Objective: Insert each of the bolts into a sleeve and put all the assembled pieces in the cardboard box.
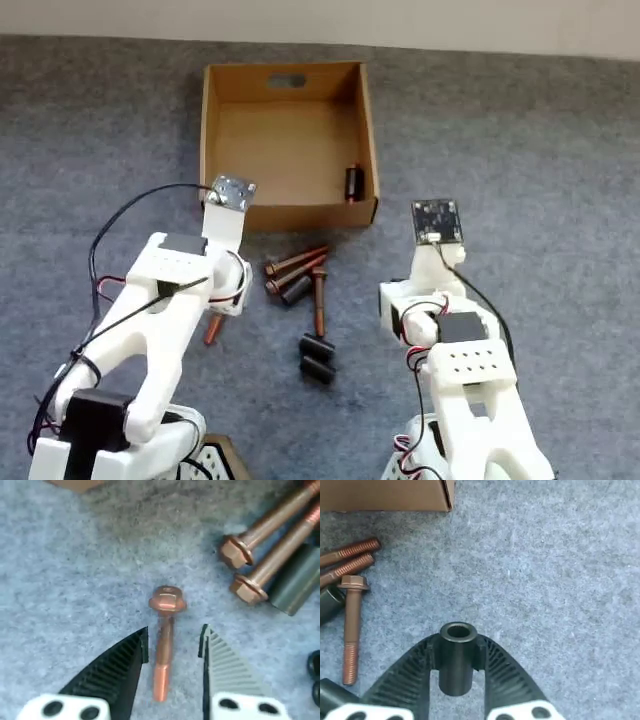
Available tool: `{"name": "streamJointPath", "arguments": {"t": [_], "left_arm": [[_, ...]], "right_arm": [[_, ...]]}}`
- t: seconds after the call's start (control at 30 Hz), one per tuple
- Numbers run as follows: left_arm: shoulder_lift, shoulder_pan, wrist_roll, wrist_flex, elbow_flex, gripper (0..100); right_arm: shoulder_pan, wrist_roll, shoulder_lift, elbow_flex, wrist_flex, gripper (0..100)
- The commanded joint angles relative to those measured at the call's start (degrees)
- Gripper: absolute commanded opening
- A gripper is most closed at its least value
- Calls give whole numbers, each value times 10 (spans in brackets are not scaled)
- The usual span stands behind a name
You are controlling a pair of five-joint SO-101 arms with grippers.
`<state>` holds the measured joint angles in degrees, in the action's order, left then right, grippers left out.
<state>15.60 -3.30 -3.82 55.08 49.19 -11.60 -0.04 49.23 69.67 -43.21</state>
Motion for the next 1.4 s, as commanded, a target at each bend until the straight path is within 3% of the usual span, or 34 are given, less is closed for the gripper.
{"name": "streamJointPath", "arguments": {"t": [0.0,0.13,0.3,0.5,0.8,0.97,1.37], "left_arm": [[4,-10,-3,-52,15,192],[4,-10,-5,-111,50,192],[4,10,-5,-113,50,183],[4,22,-5,-113,49,30],[4,22,-5,-111,51,175],[3,23,-5,-109,42,188],[-245,26,-7,67,-183,78]], "right_arm": [[-2,-3,14,-6,10,6],[-2,-3,14,-6,10,6],[-2,-3,14,-6,10,6],[-2,-3,14,-6,9,6],[-2,-3,14,-6,9,6],[-2,-3,14,-6,9,6],[-1,-3,14,-6,9,6]]}}
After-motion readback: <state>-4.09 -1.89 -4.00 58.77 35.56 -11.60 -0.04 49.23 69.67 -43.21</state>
